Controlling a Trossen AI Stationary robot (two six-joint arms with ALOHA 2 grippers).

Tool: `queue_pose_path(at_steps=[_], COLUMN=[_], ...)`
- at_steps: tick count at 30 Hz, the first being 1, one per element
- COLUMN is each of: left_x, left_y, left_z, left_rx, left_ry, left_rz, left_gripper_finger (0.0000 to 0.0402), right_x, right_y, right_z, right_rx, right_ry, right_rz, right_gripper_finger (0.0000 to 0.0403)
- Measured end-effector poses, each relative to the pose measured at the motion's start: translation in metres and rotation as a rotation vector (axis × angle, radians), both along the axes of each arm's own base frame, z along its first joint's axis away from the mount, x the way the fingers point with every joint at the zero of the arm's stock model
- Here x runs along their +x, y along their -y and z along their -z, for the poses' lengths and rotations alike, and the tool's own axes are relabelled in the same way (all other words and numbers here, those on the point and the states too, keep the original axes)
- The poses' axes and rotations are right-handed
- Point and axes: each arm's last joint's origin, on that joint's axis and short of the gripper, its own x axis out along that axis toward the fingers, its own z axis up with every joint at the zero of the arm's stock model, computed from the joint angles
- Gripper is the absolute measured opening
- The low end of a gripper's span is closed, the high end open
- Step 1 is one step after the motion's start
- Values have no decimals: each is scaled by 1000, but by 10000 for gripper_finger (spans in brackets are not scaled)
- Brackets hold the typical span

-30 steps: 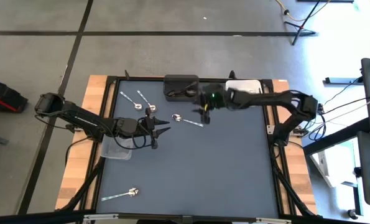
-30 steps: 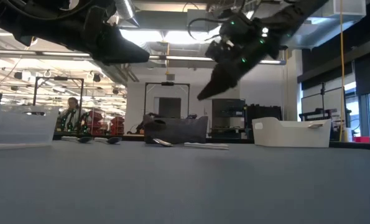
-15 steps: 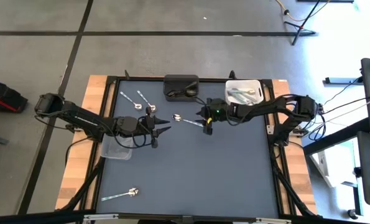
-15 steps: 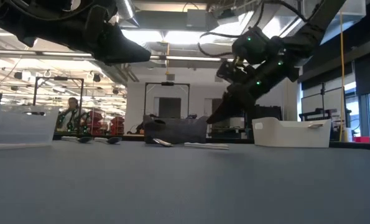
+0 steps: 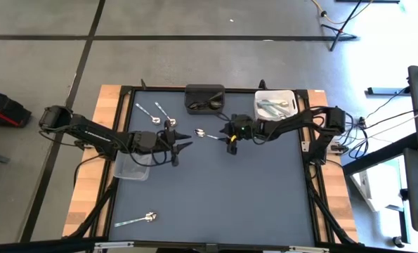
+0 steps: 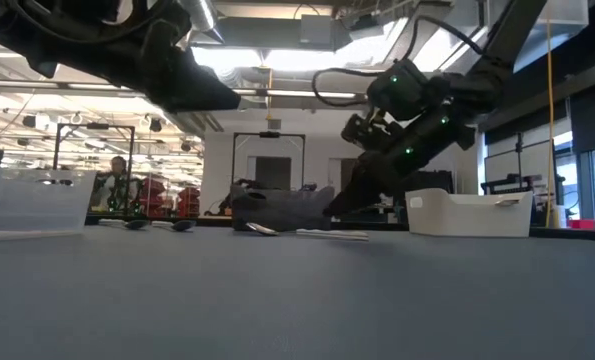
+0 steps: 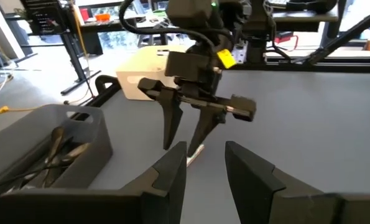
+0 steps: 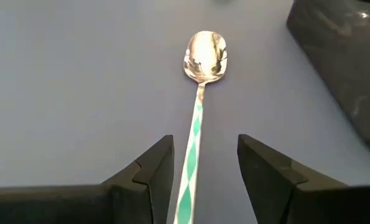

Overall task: Sort silverware by color (type)
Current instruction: Put the right blue spoon into the transparent bin

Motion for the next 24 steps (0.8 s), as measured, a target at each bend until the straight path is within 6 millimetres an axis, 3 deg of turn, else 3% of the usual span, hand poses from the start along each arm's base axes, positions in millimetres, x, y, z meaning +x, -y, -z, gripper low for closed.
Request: queue_pose_path(at_steps=[13, 16, 22, 24], left_x=[0, 0, 0, 0], left_y=[-2, -2, -2, -2], left_z=[2, 2, 2, 2], left_rx=[-20, -22, -24, -23], left_ry=[-9, -10, -8, -8], left_rz=[-10, -7, -7, -7], left_gripper_finger=[105, 105, 105, 105], right_x=[6, 6, 6, 6], right_y=[3, 2, 2, 1], right_z=[34, 35, 35, 35], right_rx=[32, 46, 37, 12], right_ry=[-37, -36, -40, -41], right_rz=[38, 16, -2, 1], right_gripper_finger=[161, 128, 17, 13])
